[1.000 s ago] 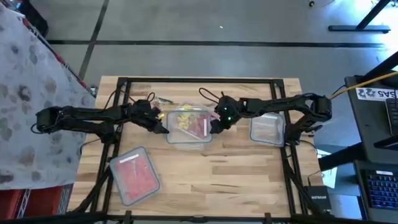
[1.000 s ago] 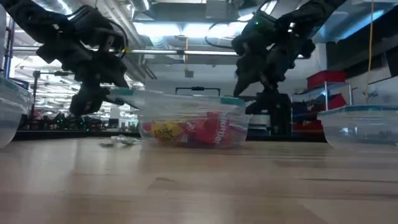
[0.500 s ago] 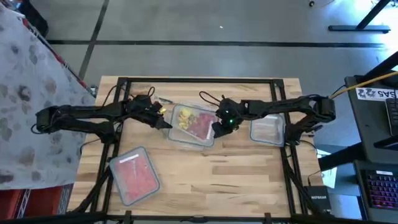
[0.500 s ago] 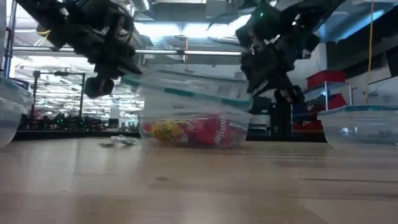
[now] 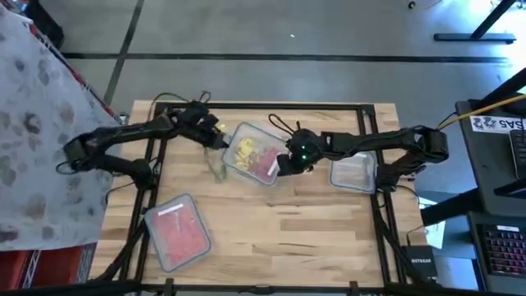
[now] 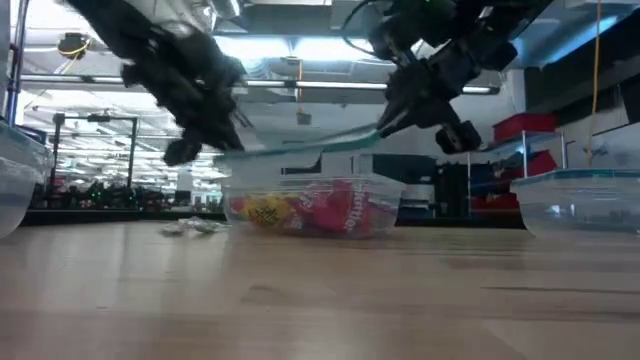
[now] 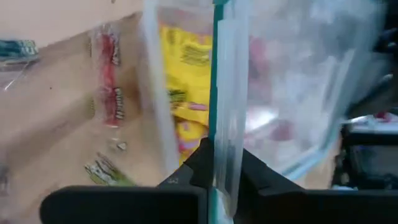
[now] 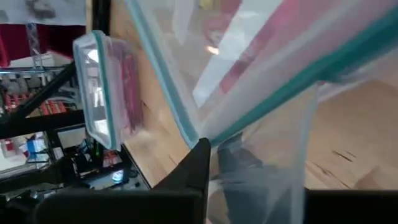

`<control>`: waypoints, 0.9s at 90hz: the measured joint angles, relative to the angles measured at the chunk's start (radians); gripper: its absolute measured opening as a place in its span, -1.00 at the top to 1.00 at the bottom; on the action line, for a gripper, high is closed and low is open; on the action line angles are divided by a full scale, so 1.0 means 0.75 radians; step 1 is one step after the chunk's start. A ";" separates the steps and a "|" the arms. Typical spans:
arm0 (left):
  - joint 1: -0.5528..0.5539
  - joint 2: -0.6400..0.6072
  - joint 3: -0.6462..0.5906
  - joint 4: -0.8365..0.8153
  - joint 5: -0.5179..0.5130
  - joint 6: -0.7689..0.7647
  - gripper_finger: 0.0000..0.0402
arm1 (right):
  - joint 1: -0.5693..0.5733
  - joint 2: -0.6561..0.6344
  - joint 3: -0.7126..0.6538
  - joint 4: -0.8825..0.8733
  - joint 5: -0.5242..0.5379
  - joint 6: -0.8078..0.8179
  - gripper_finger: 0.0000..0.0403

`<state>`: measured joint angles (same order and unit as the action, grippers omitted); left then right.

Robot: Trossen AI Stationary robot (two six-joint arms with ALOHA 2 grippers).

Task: Sort candy
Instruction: Close the rectangular transparent bin

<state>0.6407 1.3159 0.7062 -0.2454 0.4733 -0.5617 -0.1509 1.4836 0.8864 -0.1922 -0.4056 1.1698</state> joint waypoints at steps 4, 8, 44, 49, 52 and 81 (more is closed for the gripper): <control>-0.001 0.068 0.029 -0.002 0.018 0.027 0.96 | 0.000 0.003 -0.001 -0.013 -0.002 -0.001 0.92; -0.009 0.122 0.060 -0.010 0.032 0.041 0.96 | 0.001 0.003 -0.002 -0.025 0.000 -0.004 0.93; -0.030 0.184 0.206 -0.204 0.027 0.124 0.96 | -0.037 0.007 0.000 -0.106 0.027 -0.067 0.92; -0.035 0.168 0.220 -0.283 0.032 0.124 0.96 | -0.036 0.011 -0.004 -0.053 -0.013 -0.038 0.92; -0.042 0.156 0.234 -0.326 0.032 0.126 0.96 | -0.036 0.013 -0.006 -0.017 -0.039 -0.013 0.92; -0.087 0.149 0.305 -0.584 -0.034 0.220 0.96 | -0.035 0.117 -0.003 0.068 -0.118 0.077 0.92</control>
<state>0.5756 1.4278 0.9352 -0.6834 0.4478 -0.3963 -0.1772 1.5711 0.8845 -0.1413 -0.4942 1.2274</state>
